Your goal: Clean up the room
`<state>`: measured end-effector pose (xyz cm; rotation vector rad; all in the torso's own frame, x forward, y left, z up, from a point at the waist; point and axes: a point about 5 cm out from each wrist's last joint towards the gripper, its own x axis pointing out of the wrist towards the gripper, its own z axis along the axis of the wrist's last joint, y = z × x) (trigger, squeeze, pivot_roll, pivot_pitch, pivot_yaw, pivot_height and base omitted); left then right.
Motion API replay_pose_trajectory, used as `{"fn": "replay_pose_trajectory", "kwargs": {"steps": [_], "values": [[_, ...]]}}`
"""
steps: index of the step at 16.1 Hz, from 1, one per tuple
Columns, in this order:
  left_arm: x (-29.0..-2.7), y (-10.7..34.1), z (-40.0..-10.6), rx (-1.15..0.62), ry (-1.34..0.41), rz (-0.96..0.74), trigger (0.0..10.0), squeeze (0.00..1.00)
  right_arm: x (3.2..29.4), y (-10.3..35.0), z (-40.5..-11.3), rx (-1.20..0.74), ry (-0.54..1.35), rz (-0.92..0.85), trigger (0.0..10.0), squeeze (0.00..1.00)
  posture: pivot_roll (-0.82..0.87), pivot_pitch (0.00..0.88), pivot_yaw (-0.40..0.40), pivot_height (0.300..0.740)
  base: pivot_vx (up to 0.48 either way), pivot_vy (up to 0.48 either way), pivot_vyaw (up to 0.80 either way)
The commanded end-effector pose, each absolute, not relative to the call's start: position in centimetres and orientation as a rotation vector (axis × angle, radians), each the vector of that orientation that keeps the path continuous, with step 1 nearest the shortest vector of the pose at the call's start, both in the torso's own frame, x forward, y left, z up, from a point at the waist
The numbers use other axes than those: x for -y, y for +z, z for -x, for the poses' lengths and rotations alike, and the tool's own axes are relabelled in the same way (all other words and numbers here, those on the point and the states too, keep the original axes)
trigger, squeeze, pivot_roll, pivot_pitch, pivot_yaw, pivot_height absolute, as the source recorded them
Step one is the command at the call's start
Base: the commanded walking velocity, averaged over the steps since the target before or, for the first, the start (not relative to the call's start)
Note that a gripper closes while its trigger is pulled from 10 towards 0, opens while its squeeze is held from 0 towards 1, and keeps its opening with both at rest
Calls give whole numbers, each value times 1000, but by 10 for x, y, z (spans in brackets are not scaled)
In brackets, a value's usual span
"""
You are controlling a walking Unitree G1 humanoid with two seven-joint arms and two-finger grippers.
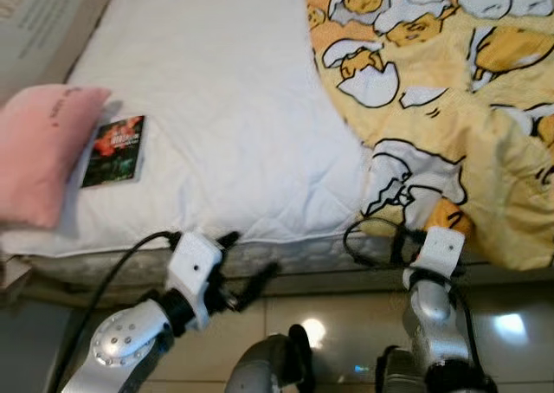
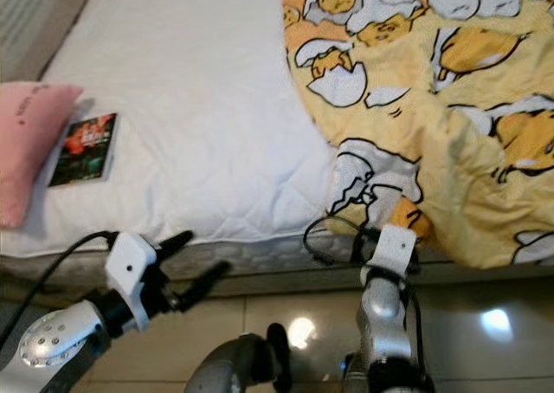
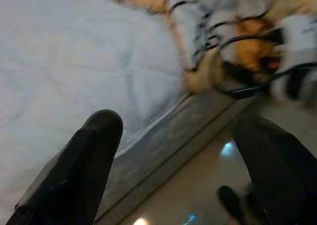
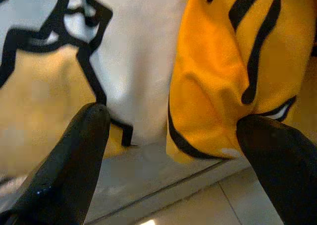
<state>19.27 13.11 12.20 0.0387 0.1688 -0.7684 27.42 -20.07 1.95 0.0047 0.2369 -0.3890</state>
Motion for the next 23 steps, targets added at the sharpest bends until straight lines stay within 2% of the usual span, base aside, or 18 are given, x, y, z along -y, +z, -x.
{"fn": "replay_pose_trajectory", "kwargs": {"steps": [1, 3, 4, 5, 9, 13, 23], "values": [[-133, 123, -191, -185, -784, -44, 10000, 0, 194, 14, -274, -259, -383, -12, 10000, 0, 104, 226, 305, 740, 0, 0, 0], [-129, 123, -190, -185, -797, -36, 10000, 0, 190, 9, -278, -288, -373, -20, 10000, 0, 106, 227, 311, 740, 0, 0, 0], [-128, 124, -189, -184, -804, -34, 10000, 0, 187, 7, -279, -300, -367, -26, 6667, 0, 106, 228, 313, 740, 0, 0, 0], [-128, 125, -189, -187, -806, -30, 10000, 0, 183, 5, -281, -319, -347, -44, 0, 0, 112, 231, 315, 740, 0, 0, 0], [-126, 126, -185, -196, -823, -20, 10000, 0, 180, 2, -285, -349, -322, -74, 0, 0, 116, 231, 317, 740, 0, 0, 0], [-103, 123, -161, -210, -1060, -33, 10000, 0, 175, 2, -289, -357, -278, -91, 0, 0, 104, 235, 315, 740, 0, 0, 0], [-101, 127, -172, -190, -1017, 4, 10000, 0, 178, -3, -283, -364, -261, -62, 0, 0, 98, 238, 319, 740, 0, 0, 0]]}}
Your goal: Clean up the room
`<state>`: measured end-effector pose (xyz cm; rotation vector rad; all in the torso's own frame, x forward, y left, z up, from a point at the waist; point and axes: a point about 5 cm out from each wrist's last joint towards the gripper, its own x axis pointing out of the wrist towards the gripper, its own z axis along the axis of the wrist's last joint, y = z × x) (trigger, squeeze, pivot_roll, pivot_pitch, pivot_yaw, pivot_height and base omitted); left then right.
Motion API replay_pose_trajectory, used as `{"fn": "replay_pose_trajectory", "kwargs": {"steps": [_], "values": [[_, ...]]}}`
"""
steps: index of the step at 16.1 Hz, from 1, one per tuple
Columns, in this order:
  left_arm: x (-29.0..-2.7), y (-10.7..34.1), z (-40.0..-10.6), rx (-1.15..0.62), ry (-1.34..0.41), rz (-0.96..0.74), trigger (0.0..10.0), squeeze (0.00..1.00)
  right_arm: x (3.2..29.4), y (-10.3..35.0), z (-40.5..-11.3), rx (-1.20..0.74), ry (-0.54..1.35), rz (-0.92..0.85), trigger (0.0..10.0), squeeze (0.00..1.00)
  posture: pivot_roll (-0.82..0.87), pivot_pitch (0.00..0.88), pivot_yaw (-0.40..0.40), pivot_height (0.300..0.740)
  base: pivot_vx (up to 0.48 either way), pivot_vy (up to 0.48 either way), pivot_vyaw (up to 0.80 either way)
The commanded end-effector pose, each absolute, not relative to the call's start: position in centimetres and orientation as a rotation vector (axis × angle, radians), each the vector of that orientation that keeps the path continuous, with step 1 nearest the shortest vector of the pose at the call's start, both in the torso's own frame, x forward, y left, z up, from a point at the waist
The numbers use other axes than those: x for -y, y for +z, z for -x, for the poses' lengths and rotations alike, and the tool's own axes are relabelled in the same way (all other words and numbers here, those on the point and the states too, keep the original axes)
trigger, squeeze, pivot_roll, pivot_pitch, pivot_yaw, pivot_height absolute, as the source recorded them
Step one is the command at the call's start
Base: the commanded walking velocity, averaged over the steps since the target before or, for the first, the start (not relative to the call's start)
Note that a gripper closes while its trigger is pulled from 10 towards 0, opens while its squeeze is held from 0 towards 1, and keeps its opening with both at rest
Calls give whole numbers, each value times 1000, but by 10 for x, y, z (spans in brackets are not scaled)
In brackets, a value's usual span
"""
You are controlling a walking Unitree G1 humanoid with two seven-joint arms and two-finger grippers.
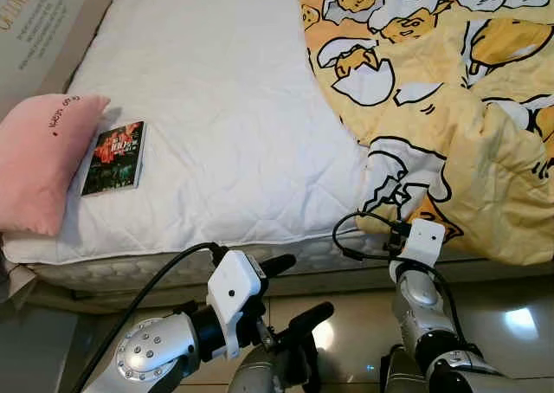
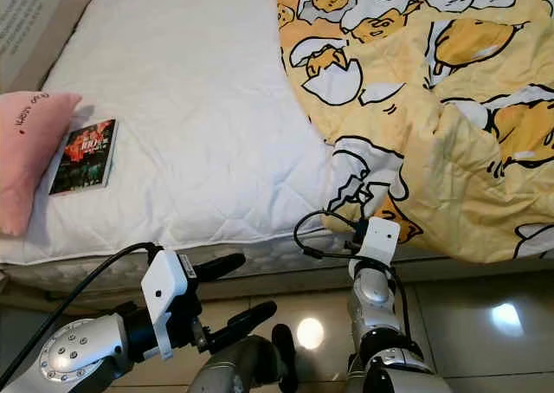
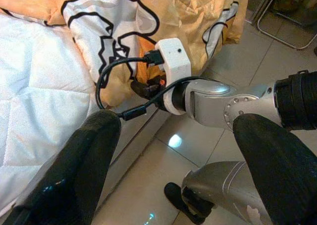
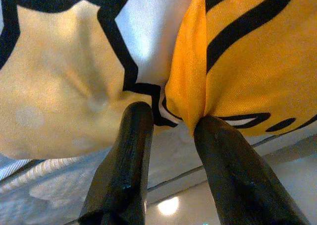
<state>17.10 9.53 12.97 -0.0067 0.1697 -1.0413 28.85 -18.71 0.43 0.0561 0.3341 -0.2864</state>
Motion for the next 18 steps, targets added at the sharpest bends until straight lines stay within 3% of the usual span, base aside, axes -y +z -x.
{"fn": "replay_pose_trajectory", "kwargs": {"steps": [1, 4, 10, 18], "values": [[-101, 128, -172, -189, -1012, 4, 10000, 0, 177, -2, -283, -354, -253, -41, 0, 0, 98, 238, 319, 740, 0, 0, 0], [-102, 128, -173, -188, -1003, 1, 10000, 0, 179, 0, -284, -335, -261, 31, 0, 0, 94, 239, 319, 740, 0, 0, 0], [-103, 128, -175, -188, -989, -5, 10000, 0, 187, -10, -278, -434, -287, -35, 0, 0, 98, 243, 318, 740, 0, 0, 0], [-101, 125, -172, -190, -964, 11, 10000, 0, 204, -66, -191, -672, -148, 141, 0, 0, 51, 235, 273, 740, 0, 0, 0]]}}
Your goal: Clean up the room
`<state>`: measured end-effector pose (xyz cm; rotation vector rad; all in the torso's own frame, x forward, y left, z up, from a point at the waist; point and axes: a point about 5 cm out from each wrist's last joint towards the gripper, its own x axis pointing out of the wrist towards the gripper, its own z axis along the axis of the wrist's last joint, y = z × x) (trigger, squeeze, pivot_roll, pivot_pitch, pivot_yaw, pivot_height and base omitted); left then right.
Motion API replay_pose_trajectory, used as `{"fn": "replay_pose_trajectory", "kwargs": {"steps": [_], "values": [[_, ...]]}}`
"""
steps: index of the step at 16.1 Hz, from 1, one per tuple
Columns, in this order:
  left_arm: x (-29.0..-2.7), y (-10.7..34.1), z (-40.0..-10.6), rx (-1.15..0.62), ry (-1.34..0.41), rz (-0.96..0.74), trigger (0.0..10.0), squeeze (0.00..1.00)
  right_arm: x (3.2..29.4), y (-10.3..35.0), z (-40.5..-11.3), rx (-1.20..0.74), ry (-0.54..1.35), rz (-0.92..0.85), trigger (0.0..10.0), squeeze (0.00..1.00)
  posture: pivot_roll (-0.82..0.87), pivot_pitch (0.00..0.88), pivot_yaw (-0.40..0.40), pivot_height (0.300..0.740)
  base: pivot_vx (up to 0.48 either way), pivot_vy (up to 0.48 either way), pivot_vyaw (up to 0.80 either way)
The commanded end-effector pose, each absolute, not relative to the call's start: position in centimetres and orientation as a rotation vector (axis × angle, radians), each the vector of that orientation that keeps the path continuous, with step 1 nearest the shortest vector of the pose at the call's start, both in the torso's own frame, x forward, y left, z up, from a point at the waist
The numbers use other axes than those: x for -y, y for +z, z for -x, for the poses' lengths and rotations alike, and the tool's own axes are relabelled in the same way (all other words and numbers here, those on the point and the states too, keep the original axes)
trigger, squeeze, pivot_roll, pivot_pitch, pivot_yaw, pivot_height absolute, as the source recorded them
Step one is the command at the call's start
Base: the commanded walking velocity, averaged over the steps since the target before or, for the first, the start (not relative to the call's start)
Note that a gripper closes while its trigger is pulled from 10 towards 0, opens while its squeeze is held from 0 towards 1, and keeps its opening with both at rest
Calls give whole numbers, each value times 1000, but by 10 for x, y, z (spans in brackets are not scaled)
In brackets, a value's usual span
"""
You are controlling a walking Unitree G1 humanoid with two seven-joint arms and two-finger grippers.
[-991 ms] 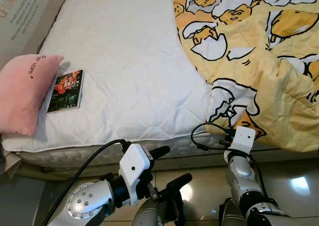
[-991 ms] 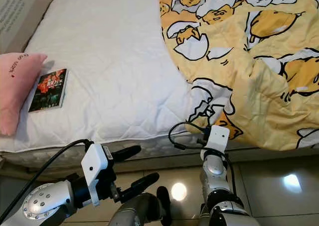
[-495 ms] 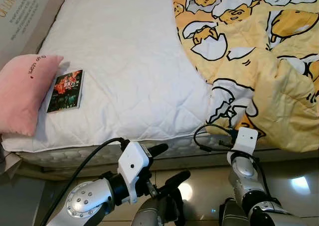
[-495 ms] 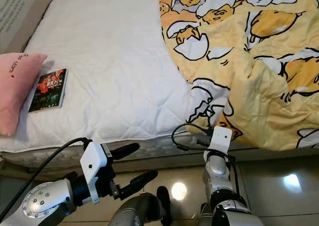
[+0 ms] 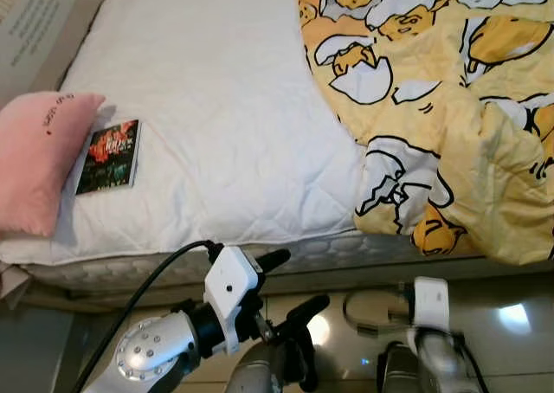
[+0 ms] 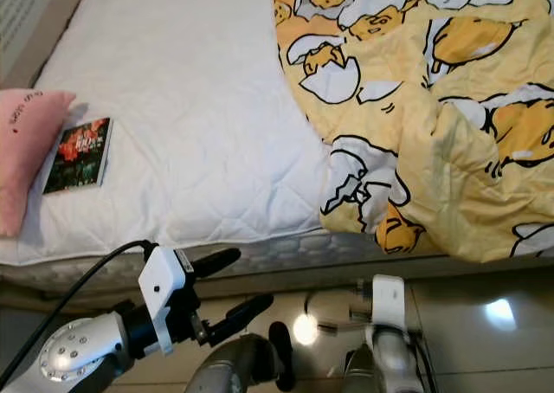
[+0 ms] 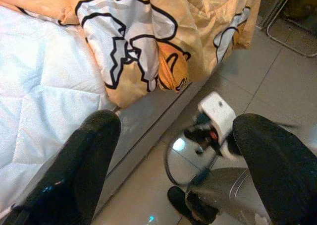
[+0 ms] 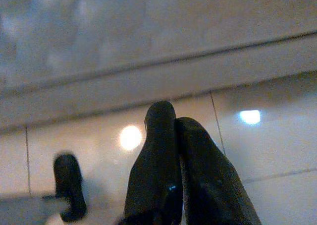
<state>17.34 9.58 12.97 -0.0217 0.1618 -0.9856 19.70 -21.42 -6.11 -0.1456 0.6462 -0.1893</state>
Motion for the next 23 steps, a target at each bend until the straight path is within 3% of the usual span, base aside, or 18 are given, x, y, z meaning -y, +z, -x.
{"fn": "replay_pose_trajectory", "kwargs": {"steps": [1, 2, 3, 4, 5, 6, 13, 23], "values": [[-101, 124, -173, -188, -954, 13, 10000, 0, 200, -66, -189, -646, -130, 167, 0, 0, 51, 235, 273, 740, 0, 0, 0], [-101, 124, -173, -183, -942, 7, 10000, 0, 195, -61, -193, -589, -112, 184, 0, 0, 51, 235, 273, 740, 0, 0, 0], [-103, 123, -175, -177, -917, -22, 10000, 0, 190, -53, -203, -514, -104, 221, 10000, 0, 48, 227, 272, 740, 0, 0, 0], [-106, 121, -178, -166, -875, -73, 10000, 0, 177, -35, -222, -373, -92, 241, 10000, 0, 48, 227, 272, 740, 0, 0, 0], [-108, 118, -179, -166, -851, -97, 10000, 0, 164, -18, -239, -268, -95, 197, 10000, 180, 48, 219, 276, 740, 0, 0, 0], [-107, 117, -177, -177, -857, -77, 10000, 0, 153, 0, -257, -187, -98, 131, 10000, 1000, 48, 219, 276, 740, 0, 0, 0], [-106, 118, -174, -180, -858, -36, 10000, 0, 136, 30, -298, -128, -103, 104, 10000, 1000, 80, 236, 287, 740, 0, 0, 0], [-102, 117, -174, -182, -860, -12, 10000, 0, 121, 20, -285, -159, -27, 212, 10000, 1000, 62, 256, 274, 740, 0, 0, 0]]}}
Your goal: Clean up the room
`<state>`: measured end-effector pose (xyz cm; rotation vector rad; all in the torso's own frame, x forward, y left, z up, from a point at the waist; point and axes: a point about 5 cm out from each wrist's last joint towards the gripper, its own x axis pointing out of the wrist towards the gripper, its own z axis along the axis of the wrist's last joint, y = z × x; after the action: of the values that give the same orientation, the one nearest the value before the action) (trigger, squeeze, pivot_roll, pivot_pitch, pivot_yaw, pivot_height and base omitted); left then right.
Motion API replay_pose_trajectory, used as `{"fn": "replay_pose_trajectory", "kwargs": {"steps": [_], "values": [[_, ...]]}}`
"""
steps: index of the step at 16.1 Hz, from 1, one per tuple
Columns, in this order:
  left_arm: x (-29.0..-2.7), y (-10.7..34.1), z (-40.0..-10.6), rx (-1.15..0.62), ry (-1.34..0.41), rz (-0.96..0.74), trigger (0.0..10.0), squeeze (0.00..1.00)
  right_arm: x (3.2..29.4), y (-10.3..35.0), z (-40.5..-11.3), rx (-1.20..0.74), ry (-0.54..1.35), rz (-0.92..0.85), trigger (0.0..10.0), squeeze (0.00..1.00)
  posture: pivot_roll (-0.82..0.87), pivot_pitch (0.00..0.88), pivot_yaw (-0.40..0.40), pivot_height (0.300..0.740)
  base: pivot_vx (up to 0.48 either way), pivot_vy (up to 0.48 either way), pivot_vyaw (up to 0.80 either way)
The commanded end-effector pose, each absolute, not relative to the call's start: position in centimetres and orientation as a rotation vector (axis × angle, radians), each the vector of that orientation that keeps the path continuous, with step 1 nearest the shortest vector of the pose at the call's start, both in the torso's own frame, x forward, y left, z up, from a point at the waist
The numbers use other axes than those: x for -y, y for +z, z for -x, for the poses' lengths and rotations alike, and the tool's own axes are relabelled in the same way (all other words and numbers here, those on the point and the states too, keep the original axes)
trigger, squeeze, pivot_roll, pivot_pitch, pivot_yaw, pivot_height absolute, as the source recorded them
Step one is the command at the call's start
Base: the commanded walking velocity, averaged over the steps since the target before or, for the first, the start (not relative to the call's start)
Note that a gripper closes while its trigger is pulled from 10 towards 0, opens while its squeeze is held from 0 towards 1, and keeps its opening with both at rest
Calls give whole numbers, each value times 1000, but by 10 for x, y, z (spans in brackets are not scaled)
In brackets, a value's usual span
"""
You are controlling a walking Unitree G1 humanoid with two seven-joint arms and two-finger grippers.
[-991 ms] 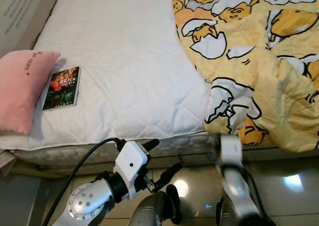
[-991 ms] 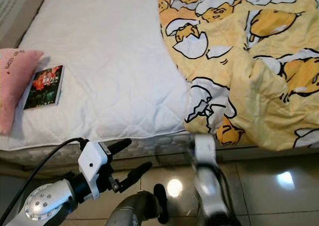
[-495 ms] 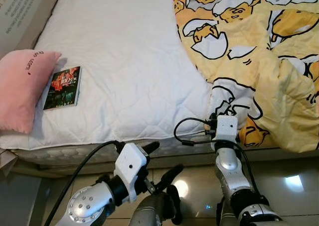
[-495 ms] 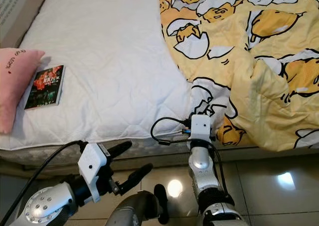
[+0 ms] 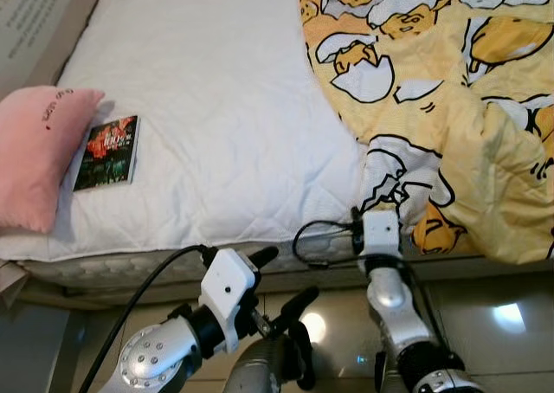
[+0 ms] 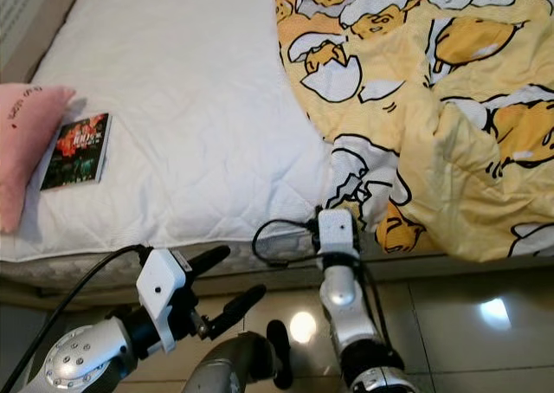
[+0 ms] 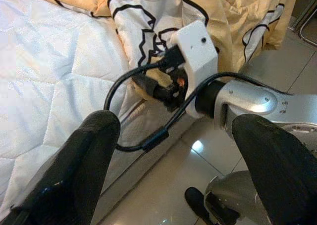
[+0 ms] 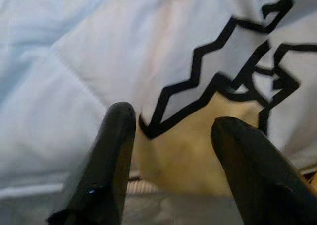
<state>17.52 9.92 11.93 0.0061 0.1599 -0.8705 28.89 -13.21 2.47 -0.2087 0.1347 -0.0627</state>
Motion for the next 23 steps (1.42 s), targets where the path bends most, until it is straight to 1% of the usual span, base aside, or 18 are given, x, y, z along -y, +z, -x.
{"fn": "replay_pose_trajectory", "kwargs": {"steps": [1, 3, 5, 6, 7, 9, 13, 16, 17, 20, 23], "values": [[-102, 116, -174, -183, -860, -12, 10000, 0, 121, 19, -286, -170, -26, 214, 10000, 1000, 64, 256, 275, 740, 0, 0, 0], [-101, 117, -172, -185, -868, -8, 10000, 0, 120, 19, -289, -188, -24, 218, 10000, 1000, 72, 256, 277, 740, 0, 0, 0], [-98, 115, -168, -192, -913, -17, 10000, 0, 120, 18, -294, -217, -28, 224, 10000, 1000, 79, 257, 277, 740, 0, 0, 0], [-95, 113, -165, -192, -952, -47, 10000, 0, 121, 17, -296, -236, -39, 236, 10000, 1000, 79, 257, 277, 740, 0, 0, 0], [-95, 114, -170, -183, -941, -51, 10000, 0, 120, 17, -298, -249, -33, 233, 10000, 0, 81, 259, 281, 740, 0, 0, 0], [-95, 117, -178, -170, -923, -43, 10000, 0, 115, 17, -301, -277, -22, 216, 10000, 0, 87, 259, 283, 740, 0, 0, 0], [-94, 118, -173, -172, -930, -40, 10000, 0, 111, 14, -306, -356, -21, 179, 10000, 0, 105, 260, 284, 740, 0, 0, 0], [-94, 117, -172, -178, -926, -35, 10000, 0, 114, 8, -304, -426, -38, 150, 10000, 0, 111, 264, 280, 740, 0, 0, 0], [-95, 118, -173, -178, -923, -36, 10000, 0, 117, 6, -304, -455, -40, 130, 0, 0, 114, 265, 280, 740, 0, 0, 0], [-95, 118, -174, -176, -920, -36, 10000, 0, 118, 6, -305, -468, -38, 117, 0, 0, 116, 266, 281, 740, 0, 0, 0], [-95, 118, -175, -173, -913, -32, 10000, 0, 113, 6, -305, -467, -9, 86, 0, 0, 111, 268, 278, 740, 0, 0, 0]]}}
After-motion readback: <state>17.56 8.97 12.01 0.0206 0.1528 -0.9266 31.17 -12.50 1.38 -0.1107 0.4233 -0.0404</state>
